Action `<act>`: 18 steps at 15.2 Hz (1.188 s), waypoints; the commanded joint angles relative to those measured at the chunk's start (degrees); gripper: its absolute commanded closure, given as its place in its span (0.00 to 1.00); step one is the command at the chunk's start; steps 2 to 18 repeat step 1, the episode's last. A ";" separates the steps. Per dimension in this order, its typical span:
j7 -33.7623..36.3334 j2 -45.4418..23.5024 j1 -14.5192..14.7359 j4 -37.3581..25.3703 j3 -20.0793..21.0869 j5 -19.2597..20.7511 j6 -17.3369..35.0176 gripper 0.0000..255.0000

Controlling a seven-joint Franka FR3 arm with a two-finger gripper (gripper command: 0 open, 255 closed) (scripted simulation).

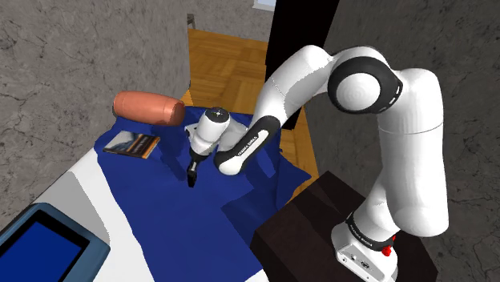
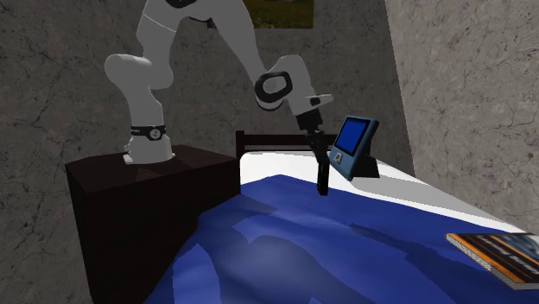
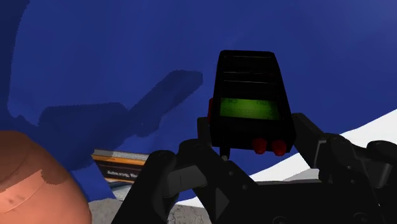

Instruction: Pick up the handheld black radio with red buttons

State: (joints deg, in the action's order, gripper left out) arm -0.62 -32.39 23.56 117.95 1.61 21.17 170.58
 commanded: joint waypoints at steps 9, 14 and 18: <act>-0.14 0.37 -0.14 0.01 0.22 -0.12 -0.40 1.00; -0.14 0.37 -0.14 0.01 0.22 -0.12 -0.40 1.00; -0.14 0.37 -0.14 0.01 0.22 -0.12 -0.40 1.00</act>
